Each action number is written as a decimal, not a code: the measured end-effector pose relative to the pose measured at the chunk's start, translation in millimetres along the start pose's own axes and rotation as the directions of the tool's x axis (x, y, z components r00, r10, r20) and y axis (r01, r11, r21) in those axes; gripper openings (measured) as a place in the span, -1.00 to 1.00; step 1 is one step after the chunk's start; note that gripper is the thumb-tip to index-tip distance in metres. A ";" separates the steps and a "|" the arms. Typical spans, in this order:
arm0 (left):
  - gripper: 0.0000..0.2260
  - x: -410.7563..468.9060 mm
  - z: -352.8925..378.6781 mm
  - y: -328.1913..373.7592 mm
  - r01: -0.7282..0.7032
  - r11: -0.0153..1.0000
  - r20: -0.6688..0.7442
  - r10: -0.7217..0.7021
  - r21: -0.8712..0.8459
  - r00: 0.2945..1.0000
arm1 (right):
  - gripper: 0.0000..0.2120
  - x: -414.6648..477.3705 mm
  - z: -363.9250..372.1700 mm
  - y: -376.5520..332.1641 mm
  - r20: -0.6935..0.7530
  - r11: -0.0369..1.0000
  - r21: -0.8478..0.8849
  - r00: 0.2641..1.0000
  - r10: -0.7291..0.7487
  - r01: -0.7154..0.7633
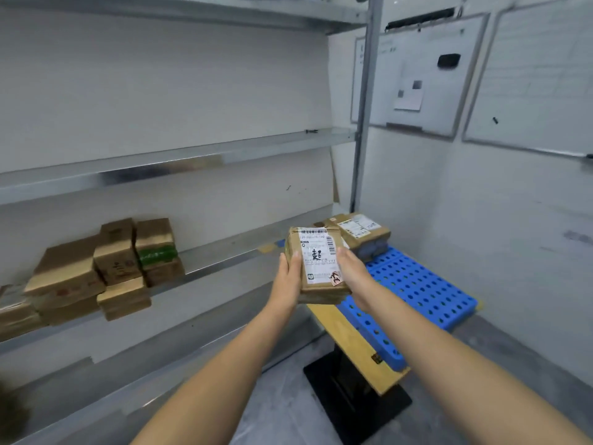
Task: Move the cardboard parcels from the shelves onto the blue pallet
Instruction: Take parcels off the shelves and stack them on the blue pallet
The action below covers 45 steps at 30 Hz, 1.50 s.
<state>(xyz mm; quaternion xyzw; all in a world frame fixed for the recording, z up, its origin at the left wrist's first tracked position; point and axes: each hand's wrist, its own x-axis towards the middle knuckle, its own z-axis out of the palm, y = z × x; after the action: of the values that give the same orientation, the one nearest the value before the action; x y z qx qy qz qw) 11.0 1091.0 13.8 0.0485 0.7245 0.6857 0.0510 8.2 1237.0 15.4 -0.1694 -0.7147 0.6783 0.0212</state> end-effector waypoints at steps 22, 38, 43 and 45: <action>-0.42 149.9 181.8 -112.9 0.322 0.944 0.052 -0.318 -0.074 0.947 | -0.60 169.4 -142.3 71.0 -0.050 0.944 -0.262 0.980 0.192 -0.198; -0.47 199.7 224.2 -181.9 0.506 0.851 -0.146 -0.523 -0.138 0.840 | -0.60 270.7 -160.9 133.2 0.147 0.894 -0.333 0.920 0.363 -0.299; -0.48 207.1 235.2 -183.4 0.496 0.854 -0.224 -0.519 -0.154 0.825 | -0.55 294.9 -165.6 149.0 0.221 0.896 -0.312 0.893 0.391 -0.315; -0.49 206.6 240.3 -184.1 0.486 0.859 -0.265 -0.511 -0.159 0.818 | -0.55 301.8 -168.5 152.0 0.250 0.903 -0.301 0.889 0.384 -0.306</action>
<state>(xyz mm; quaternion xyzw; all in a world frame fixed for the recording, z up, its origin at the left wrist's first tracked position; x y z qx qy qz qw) -159.8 1347.5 -184.6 -0.2488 0.6815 0.6775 0.1211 -199.7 1484.4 -179.9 -0.1900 -0.7482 0.5917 -0.2324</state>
